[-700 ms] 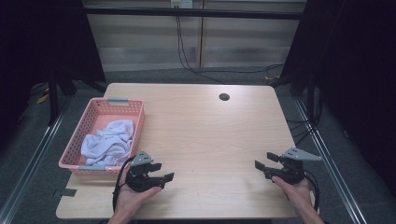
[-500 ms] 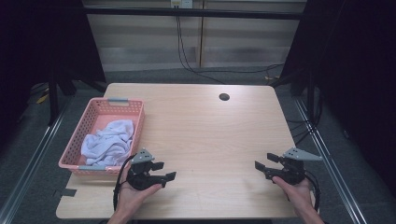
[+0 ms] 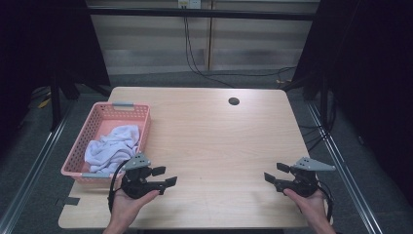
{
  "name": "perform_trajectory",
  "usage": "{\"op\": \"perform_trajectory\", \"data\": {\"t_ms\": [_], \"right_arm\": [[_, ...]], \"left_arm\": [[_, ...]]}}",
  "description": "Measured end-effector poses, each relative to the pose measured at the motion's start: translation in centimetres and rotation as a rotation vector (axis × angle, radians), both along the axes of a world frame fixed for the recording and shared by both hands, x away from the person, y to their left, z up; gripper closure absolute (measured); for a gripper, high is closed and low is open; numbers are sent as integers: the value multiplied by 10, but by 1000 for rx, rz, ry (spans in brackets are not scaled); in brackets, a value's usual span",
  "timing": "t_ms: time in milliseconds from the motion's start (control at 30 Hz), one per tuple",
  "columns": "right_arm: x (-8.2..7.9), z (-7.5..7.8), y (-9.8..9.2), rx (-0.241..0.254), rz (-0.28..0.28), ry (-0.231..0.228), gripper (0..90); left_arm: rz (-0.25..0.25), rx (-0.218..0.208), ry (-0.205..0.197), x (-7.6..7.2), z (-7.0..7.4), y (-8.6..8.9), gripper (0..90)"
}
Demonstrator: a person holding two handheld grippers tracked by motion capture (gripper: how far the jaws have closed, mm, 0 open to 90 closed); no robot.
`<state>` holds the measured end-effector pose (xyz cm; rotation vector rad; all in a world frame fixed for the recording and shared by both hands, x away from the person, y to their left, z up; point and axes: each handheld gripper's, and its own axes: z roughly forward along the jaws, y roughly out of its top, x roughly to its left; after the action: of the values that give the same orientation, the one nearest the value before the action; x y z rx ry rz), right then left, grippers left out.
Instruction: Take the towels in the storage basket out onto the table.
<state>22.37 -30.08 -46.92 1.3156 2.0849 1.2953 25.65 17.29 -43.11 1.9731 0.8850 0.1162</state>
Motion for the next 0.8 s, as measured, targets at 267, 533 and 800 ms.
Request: {"op": "perform_trajectory", "data": {"t_ms": [267,533,800], "right_arm": [[-6,-2,0,-14,4,25,273],[-5,-3,0,-6,34,38,276],[-5,-3,2,-6,51,37,275]], "left_arm": [[51,-24,-26,2,22,31,380],[179,6,-26,2,38,83,317],[227,124,-6,30,57,110,256]]}}
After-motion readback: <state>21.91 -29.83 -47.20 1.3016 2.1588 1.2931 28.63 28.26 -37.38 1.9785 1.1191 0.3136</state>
